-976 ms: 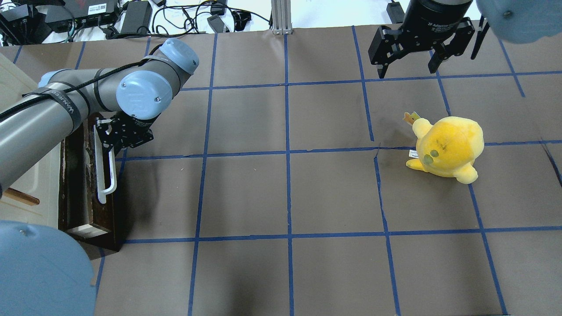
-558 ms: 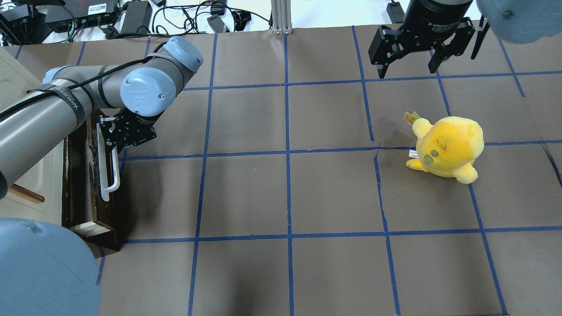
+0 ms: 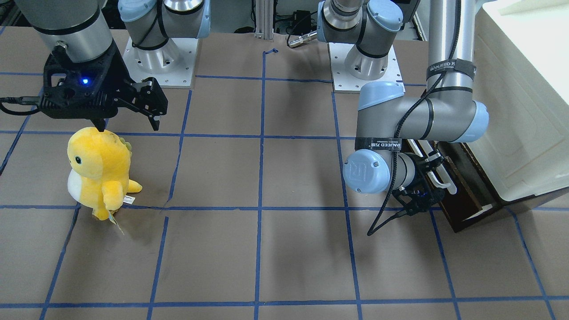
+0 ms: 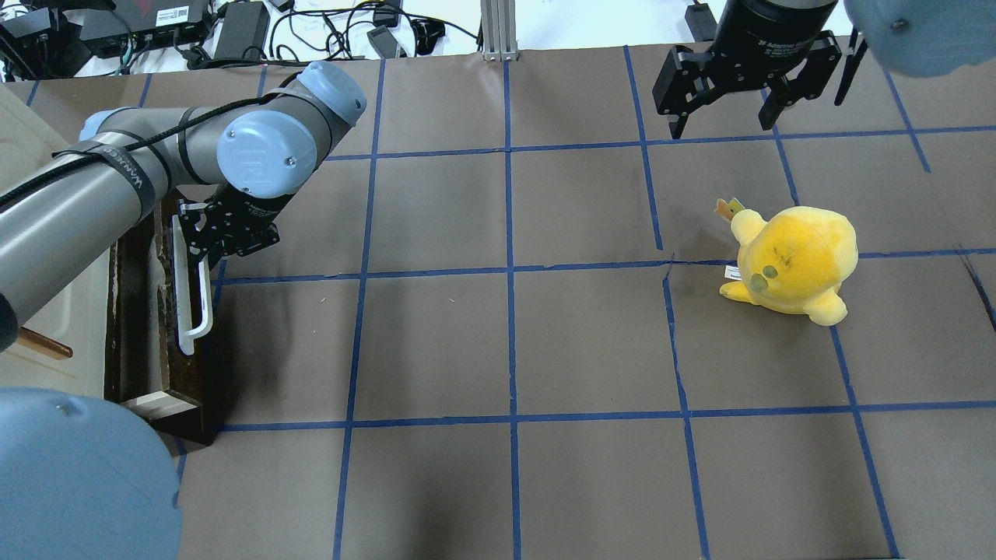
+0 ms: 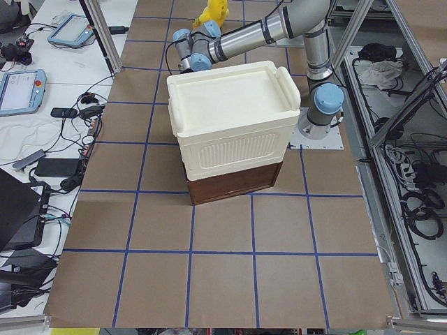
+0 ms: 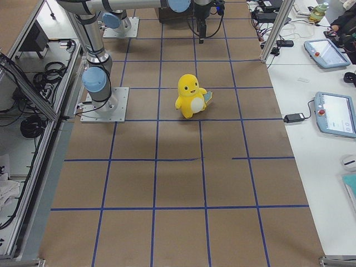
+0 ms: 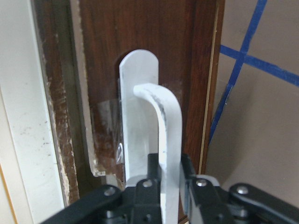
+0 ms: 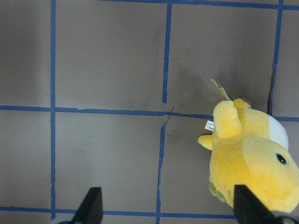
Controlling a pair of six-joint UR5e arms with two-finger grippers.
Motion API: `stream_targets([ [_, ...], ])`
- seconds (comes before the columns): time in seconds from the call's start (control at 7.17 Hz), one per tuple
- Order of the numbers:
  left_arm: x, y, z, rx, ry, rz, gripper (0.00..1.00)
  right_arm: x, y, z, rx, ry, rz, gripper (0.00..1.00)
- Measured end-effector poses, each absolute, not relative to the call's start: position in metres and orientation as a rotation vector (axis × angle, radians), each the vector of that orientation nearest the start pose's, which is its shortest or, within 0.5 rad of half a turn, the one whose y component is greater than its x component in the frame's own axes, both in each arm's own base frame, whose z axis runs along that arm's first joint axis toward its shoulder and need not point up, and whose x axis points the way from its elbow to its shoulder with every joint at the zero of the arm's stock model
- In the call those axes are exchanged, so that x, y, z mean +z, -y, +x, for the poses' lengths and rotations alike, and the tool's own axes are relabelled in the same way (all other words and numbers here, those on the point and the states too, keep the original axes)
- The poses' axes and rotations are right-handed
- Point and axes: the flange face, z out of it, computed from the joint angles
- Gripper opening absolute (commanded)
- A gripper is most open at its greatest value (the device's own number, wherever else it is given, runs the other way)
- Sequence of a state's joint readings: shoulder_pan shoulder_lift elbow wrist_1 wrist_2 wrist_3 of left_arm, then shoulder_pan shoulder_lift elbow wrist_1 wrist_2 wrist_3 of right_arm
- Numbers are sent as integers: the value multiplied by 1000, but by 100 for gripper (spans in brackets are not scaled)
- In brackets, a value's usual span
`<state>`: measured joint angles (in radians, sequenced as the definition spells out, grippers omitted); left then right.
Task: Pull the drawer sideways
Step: 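Pull the handle with the left gripper away from the cabinet, then keep pulling the drawer outward with the left gripper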
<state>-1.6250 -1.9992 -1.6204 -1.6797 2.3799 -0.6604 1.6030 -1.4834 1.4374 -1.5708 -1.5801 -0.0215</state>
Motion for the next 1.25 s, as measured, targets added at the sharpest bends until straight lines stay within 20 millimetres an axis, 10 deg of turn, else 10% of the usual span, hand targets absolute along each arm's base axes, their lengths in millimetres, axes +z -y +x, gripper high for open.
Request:
stream_targets([
  [1.25,248,560,-93,335,-2146,-381,17,509,529,149,-73,-3149,-84,100],
])
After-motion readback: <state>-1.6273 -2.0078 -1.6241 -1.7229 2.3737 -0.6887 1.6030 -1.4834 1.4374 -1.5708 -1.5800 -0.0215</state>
